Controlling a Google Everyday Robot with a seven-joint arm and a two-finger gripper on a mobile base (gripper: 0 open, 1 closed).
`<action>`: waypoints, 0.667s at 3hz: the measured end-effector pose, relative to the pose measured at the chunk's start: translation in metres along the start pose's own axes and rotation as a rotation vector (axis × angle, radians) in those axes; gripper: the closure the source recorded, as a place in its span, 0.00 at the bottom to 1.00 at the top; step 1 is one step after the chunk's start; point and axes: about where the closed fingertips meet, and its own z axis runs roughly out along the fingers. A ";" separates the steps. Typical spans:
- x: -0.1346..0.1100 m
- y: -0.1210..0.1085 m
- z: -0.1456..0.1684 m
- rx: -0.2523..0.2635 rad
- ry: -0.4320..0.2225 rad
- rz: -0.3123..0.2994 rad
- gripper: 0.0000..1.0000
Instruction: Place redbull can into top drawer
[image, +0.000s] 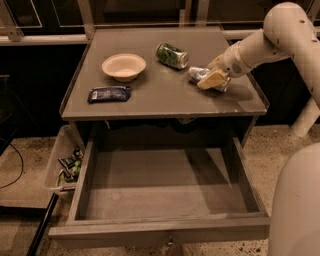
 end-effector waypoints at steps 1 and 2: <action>0.000 0.000 0.000 0.000 0.000 0.000 0.87; 0.000 0.000 0.000 0.000 0.000 0.000 1.00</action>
Offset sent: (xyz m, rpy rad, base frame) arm 0.0000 0.0000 0.0000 0.0000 0.0000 0.0000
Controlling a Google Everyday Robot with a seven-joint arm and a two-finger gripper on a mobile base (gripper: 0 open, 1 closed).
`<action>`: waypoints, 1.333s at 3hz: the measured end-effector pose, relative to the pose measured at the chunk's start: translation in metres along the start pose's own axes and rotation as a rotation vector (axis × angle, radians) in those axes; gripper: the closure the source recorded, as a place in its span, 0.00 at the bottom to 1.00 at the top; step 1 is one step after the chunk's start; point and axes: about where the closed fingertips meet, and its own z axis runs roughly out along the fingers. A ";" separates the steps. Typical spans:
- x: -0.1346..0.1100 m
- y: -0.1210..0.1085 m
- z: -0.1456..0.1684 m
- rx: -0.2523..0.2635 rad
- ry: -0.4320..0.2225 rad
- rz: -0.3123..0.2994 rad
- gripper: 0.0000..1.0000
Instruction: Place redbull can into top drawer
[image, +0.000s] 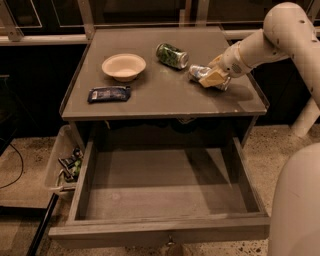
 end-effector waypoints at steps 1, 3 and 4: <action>0.000 0.000 0.000 -0.001 0.000 0.000 1.00; -0.021 0.041 -0.019 -0.052 0.006 -0.080 1.00; -0.028 0.068 -0.044 -0.055 0.000 -0.134 1.00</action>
Offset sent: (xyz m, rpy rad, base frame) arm -0.0383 0.0184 0.0150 -0.0127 0.0132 0.0696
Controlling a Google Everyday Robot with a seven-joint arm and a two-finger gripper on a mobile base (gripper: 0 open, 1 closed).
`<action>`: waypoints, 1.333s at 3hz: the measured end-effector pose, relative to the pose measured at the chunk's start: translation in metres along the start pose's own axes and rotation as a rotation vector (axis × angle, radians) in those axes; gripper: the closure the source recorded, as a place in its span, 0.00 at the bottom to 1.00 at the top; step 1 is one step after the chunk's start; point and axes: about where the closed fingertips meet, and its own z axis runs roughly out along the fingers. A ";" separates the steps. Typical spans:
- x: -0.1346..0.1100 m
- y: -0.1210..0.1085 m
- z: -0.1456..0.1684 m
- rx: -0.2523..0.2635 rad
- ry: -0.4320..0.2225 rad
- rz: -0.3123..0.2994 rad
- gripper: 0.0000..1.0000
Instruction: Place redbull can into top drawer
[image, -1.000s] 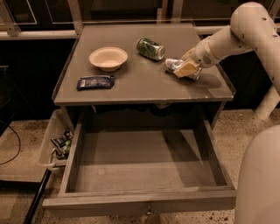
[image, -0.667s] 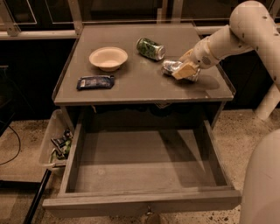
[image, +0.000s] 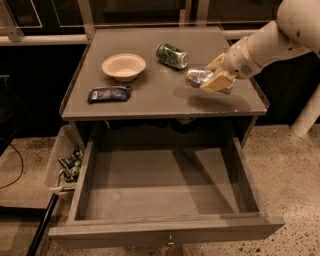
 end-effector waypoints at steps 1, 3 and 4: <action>0.004 0.033 -0.018 0.012 -0.008 -0.052 1.00; 0.052 0.169 -0.023 -0.017 -0.019 -0.094 1.00; 0.056 0.173 -0.022 -0.023 -0.017 -0.089 1.00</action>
Offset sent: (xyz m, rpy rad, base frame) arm -0.1678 -0.0194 -0.0514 -0.0875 -0.0585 0.0597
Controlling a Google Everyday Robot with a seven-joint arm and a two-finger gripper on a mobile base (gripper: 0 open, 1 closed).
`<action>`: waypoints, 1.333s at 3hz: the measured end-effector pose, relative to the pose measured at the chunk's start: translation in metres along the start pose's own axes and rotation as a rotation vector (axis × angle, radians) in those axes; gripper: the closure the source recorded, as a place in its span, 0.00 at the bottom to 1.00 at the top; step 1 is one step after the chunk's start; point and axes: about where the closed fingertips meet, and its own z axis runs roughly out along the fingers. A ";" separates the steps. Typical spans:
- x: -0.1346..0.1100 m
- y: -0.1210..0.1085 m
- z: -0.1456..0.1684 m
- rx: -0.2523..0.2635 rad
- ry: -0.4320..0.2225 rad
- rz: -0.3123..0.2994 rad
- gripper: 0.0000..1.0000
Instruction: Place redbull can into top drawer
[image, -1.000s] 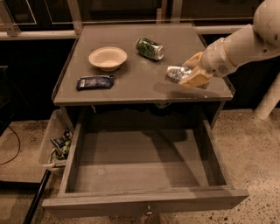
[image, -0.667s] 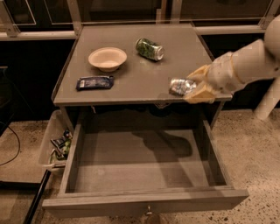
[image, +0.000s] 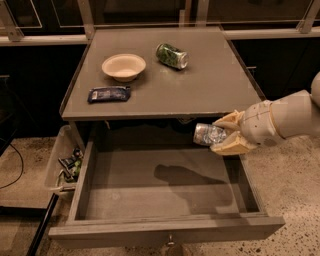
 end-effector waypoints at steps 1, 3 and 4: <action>0.004 -0.008 0.006 0.023 0.028 0.002 1.00; 0.038 0.012 0.091 -0.009 0.031 0.023 1.00; 0.046 0.028 0.139 -0.051 -0.025 0.027 1.00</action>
Offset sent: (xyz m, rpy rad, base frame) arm 0.0212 0.0235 -0.1118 -0.0728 0.0653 -0.0591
